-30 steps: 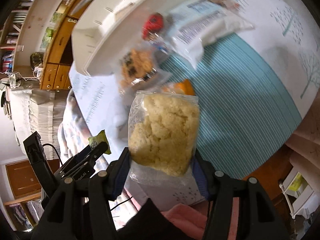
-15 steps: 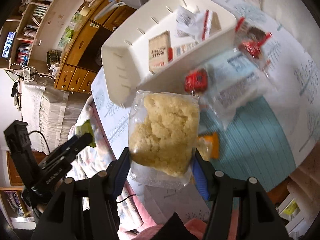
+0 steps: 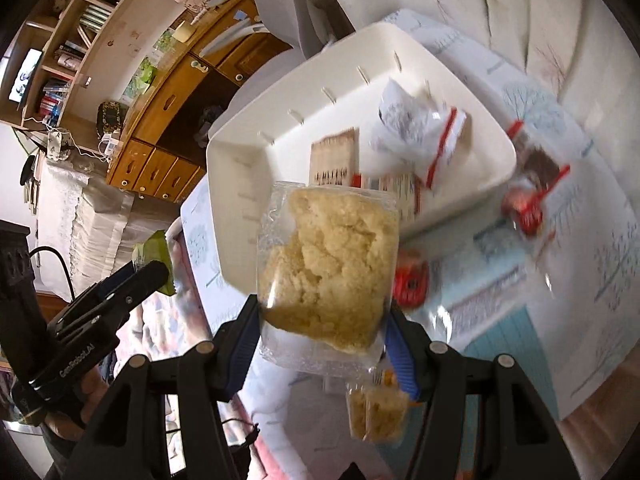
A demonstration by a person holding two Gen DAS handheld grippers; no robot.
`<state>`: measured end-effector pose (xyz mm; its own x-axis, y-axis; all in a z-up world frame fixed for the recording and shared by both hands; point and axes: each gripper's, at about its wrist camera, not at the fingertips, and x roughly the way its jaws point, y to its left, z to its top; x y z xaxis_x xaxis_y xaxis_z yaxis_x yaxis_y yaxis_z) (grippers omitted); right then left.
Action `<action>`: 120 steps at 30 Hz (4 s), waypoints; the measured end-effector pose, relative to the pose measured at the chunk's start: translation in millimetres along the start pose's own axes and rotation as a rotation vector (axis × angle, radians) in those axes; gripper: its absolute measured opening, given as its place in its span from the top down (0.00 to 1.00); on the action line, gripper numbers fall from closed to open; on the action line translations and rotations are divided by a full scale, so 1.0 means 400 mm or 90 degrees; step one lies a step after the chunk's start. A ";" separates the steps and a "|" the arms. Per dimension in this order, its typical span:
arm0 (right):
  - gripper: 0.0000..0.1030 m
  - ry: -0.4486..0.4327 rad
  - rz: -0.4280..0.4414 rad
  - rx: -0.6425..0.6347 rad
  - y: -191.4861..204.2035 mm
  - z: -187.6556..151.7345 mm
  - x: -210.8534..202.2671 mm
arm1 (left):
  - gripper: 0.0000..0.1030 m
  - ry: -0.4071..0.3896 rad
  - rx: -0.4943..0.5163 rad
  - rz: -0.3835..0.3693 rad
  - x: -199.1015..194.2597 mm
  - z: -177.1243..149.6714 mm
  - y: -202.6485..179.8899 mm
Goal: Organize snacks
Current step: 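Carry the green packet and the clear cake bag over the white tray, then open both tools to drop the green packet and cake bag into the tray, then lift both tools out of the tray back toward the remaining snacks, then grasp the clear yellow-puff bag with the left tool while the right tool grasps the red-wrapped packet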
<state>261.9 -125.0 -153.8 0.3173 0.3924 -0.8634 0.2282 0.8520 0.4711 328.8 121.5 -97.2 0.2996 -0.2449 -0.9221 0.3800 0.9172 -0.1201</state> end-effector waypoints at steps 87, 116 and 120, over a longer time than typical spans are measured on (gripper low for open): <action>0.21 -0.116 -0.067 -0.163 -0.314 -0.239 -0.146 | 0.24 0.084 -0.158 0.007 0.078 -0.512 -0.264; 0.27 -0.040 -0.033 -0.276 -0.415 0.020 0.068 | 0.24 0.182 -0.278 0.115 0.291 -0.506 -0.291; 0.34 -0.026 -0.032 -0.280 -0.420 0.041 0.104 | 0.24 0.187 -0.276 0.105 0.304 -0.486 -0.291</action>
<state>252.0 -257.6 -266.1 0.3533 0.3398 -0.8716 -0.1657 0.9397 0.2992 150.9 46.2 -266.9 0.0447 -0.0462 -0.9979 -0.0661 0.9966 -0.0491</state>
